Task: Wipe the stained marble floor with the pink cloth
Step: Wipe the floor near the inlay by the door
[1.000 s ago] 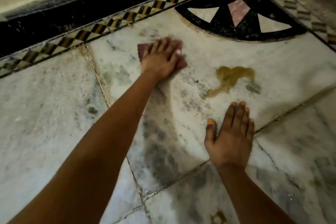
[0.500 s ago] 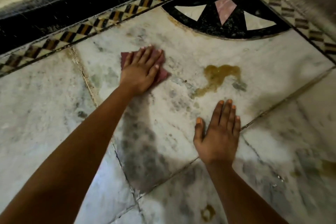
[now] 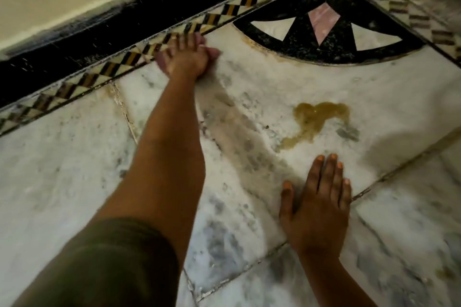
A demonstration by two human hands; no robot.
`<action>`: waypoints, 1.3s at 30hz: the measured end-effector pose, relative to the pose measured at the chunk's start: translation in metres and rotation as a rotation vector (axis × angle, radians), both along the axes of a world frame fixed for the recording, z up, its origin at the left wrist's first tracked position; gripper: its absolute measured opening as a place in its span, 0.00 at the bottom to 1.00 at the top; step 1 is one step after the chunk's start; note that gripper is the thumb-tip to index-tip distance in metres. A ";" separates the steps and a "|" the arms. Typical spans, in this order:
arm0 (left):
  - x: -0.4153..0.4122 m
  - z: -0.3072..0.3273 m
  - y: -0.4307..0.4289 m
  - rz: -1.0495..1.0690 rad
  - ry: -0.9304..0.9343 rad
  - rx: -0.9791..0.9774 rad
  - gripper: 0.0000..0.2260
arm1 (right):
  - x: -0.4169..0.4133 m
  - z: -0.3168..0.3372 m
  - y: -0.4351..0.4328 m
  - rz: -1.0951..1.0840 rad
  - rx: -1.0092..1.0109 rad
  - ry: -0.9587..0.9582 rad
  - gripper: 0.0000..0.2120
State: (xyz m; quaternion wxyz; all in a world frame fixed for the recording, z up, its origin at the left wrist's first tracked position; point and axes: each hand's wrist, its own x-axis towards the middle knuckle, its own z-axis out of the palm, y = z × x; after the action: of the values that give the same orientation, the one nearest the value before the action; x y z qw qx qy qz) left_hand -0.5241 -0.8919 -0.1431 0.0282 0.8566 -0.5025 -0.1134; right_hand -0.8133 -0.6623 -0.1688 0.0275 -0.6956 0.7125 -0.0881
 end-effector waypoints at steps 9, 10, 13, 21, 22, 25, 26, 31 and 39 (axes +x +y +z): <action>-0.009 -0.009 0.114 -0.481 -0.055 -0.139 0.29 | 0.003 0.002 0.000 0.002 -0.003 -0.009 0.36; 0.006 -0.009 0.108 -0.345 -0.078 -0.139 0.28 | 0.003 0.002 -0.001 -0.002 -0.001 -0.012 0.36; 0.011 -0.005 0.060 0.013 -0.042 -0.069 0.24 | 0.004 0.001 -0.001 0.003 -0.004 -0.021 0.35; -0.148 -0.005 0.029 -0.527 0.037 0.021 0.23 | 0.003 0.000 -0.002 -0.005 0.026 -0.044 0.35; -0.161 -0.004 0.042 -0.604 0.031 0.021 0.23 | 0.003 0.000 -0.002 -0.007 0.039 -0.046 0.36; -0.162 -0.005 0.095 -0.876 0.015 0.003 0.23 | 0.002 0.002 0.000 -0.008 0.040 -0.036 0.36; -0.150 -0.008 0.112 -0.947 0.025 -0.006 0.25 | 0.003 0.001 0.001 -0.007 0.042 -0.036 0.36; -0.096 -0.015 0.104 -0.635 -0.092 -0.004 0.26 | 0.003 -0.001 -0.002 -0.004 0.002 -0.043 0.36; -0.136 -0.010 0.179 -0.760 -0.017 -0.055 0.26 | -0.002 0.006 -0.002 0.061 0.133 -0.008 0.34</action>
State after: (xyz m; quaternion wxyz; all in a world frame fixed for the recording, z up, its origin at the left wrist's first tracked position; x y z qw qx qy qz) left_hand -0.6598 -0.7125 -0.1528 0.0028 0.6091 -0.7873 -0.0955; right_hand -0.8152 -0.6641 -0.1625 0.0790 -0.7133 0.6951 -0.0423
